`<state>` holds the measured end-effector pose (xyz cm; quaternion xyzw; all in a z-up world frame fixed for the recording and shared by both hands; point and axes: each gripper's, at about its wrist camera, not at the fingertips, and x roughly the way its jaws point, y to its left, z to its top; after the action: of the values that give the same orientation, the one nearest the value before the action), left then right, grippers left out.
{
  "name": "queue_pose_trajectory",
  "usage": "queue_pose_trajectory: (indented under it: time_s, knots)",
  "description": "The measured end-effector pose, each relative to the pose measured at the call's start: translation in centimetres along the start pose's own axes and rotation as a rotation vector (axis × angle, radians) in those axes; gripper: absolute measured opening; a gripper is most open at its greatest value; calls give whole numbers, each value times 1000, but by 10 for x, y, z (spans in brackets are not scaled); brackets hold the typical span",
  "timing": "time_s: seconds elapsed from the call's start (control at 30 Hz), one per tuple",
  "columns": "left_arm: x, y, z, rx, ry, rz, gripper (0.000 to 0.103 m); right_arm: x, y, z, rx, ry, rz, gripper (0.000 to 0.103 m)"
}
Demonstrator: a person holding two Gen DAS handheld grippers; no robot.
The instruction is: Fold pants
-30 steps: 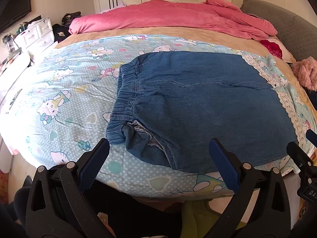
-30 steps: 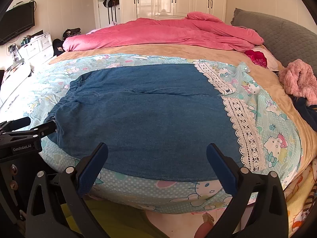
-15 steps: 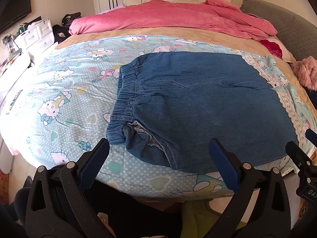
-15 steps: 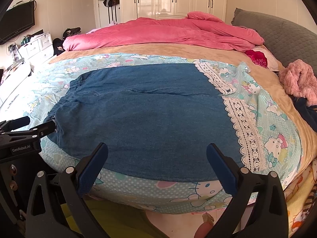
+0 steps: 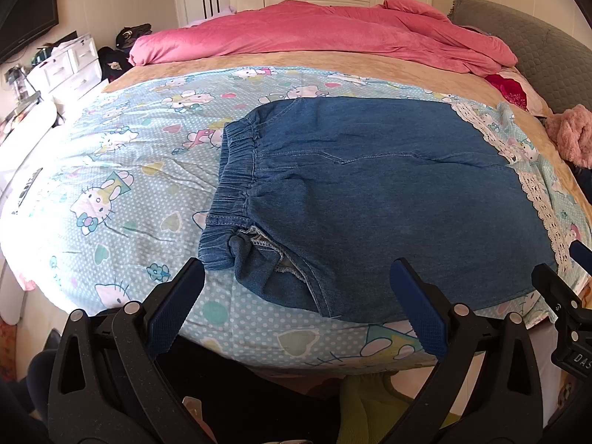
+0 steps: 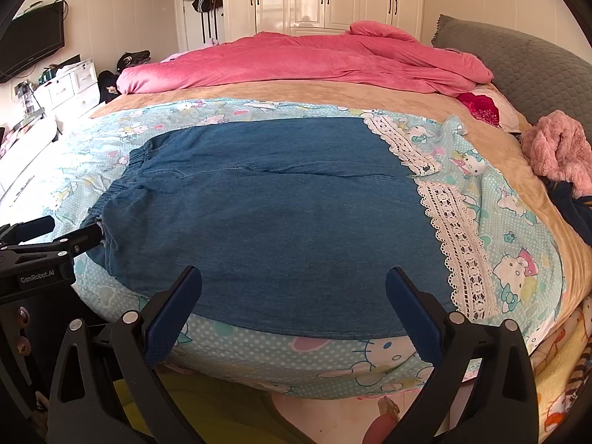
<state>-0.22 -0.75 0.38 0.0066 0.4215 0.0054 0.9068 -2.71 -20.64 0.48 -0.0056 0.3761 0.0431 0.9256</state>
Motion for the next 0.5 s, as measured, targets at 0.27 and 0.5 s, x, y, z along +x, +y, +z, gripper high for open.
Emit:
queue_pose_trajectory:
  time_s: [0.27, 0.5]
  knots:
    - [0, 0, 0, 0, 0, 2, 94, 0, 0, 0, 0, 1, -1, 99]
    - [4, 2, -1, -4, 5, 8, 94, 5, -1, 0, 0, 8, -2, 99]
